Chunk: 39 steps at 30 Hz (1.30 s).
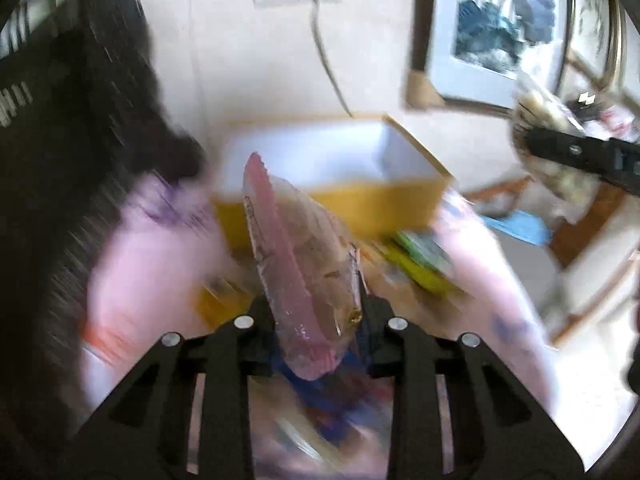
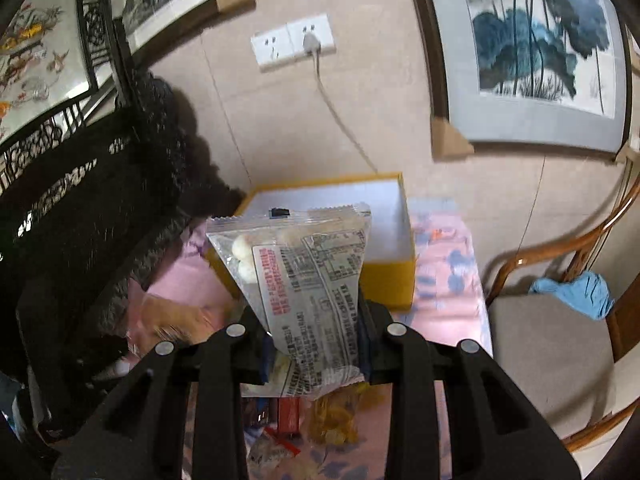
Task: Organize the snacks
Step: 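Carry both packets over the yellow box and open both grippers to drop them, then grasp a black-printed snack stick with the left gripper while the right grasps a green bag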
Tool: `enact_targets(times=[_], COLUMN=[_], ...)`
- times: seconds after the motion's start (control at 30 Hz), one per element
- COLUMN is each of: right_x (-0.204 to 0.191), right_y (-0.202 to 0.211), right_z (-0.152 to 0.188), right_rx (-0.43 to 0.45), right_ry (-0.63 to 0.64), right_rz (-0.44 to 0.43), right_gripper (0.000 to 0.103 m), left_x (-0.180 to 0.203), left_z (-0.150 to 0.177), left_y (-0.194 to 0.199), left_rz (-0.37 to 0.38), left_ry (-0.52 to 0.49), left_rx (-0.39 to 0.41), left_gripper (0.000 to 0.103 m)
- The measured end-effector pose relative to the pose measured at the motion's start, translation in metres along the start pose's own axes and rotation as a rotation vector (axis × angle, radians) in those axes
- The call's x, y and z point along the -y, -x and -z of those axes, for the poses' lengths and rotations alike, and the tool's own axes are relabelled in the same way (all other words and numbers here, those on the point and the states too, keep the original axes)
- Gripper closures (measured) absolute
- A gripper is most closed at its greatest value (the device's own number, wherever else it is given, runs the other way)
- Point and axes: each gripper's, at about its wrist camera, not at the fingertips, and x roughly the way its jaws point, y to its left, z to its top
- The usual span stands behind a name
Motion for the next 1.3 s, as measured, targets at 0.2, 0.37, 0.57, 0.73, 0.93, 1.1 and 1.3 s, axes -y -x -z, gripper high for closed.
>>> enact_targets(times=[0.2, 0.37, 0.57, 0.73, 0.93, 1.1, 1.3], right_x=[0.006, 0.006, 0.014, 0.025, 0.033, 0.043, 0.055], right_y=[-0.028, -0.078, -0.138, -0.178, -0.210, -0.185, -0.139], right_z=[-0.040, -0.065, -0.081, -0.080, -0.074, -0.064, -0.031], right_rx=[0.039, 0.030, 0.014, -0.036, -0.129, -0.126, -0.183], right_ry=[0.043, 0.072, 0.083, 0.079, 0.099, 0.054, 0.025], right_rz=[0.016, 0.021, 0.024, 0.020, 0.070, 0.095, 0.143], right_gripper=[0.071, 0.071, 0.071, 0.071, 0.012, 0.001, 0.001], left_x=[-0.017, -0.027, -0.030, -0.031, -0.037, -0.043, -0.057], left_z=[-0.061, -0.100, -0.136, -0.150, -0.154, -0.138, -0.103], left_y=[-0.023, -0.059, -0.106, -0.142, -0.159, -0.138, -0.115], left_rz=[-0.091, -0.099, -0.118, -0.122, -0.228, -0.238, -0.287], left_ry=[0.048, 0.062, 0.043, 0.033, 0.133, 0.132, 0.126], left_rx=[0.052, 0.070, 0.080, 0.070, 0.090, 0.086, 0.003], left_gripper=[0.075, 0.075, 0.075, 0.075, 0.002, 0.002, 0.002])
